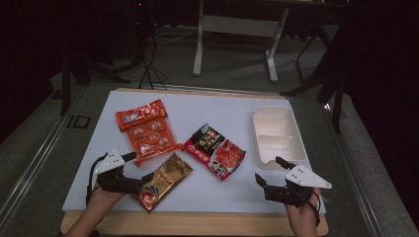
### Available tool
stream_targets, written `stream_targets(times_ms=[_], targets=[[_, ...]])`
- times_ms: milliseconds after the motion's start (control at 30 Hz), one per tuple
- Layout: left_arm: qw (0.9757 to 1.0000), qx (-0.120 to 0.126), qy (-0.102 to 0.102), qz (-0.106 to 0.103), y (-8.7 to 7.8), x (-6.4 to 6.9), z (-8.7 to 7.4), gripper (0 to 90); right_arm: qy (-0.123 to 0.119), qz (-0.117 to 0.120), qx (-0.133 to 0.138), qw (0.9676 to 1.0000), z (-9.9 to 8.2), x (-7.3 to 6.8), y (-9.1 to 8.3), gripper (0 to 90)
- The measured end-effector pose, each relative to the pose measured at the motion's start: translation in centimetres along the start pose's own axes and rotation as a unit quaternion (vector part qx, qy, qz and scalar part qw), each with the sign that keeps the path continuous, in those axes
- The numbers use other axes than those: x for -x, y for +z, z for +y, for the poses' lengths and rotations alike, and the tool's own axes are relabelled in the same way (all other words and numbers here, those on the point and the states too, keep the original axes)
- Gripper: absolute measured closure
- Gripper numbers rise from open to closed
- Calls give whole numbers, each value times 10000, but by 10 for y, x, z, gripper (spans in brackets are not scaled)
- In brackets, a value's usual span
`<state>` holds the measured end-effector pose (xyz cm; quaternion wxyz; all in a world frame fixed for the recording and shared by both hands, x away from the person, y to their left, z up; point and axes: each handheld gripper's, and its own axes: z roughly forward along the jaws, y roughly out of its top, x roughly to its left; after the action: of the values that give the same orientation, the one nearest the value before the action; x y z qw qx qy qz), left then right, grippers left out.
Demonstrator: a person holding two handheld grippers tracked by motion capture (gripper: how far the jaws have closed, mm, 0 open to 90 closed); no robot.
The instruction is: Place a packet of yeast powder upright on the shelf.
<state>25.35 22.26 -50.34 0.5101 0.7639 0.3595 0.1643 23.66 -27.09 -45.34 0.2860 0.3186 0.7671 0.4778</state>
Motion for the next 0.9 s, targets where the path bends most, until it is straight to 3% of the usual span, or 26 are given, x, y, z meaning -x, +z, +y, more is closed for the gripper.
stream_targets(times_ms=[67, 267, 367, 533, 667, 767, 833, 900], targets=[[9999, -28, -70, -95, -1, 1, 2, 33, -46, -22, -1, 10000, 1, -1, 0, 135], [9995, -193, -126, -214, -4, 8, 11, 36, 226, 197, -178, 9994, 4, -6, 1, 122], [9990, -245, -177, -331, -5, 8, 17, 36, 429, 392, -100, 9983, 6, -6, 1, 109], [9990, -211, -184, -349, -4, 5, 32, 42, 526, 374, 53, 9979, 8, -12, 0, 104], [9991, -182, -30, -389, 3, 6, 44, 60, 525, 395, 89, 9978, 9, -13, -1, 105], [9984, -306, 37, -466, 12, 8, 53, 84, 530, 422, 68, 9977, 9, -14, -1, 118], [9983, -394, 122, -409, 20, 9, 57, 116, 506, 478, 46, 9976, 10, -16, -1, 131], [9979, -462, 70, -440, 27, 8, 59, 131, 498, 499, 21, 9975, 10, -17, -2, 131]])
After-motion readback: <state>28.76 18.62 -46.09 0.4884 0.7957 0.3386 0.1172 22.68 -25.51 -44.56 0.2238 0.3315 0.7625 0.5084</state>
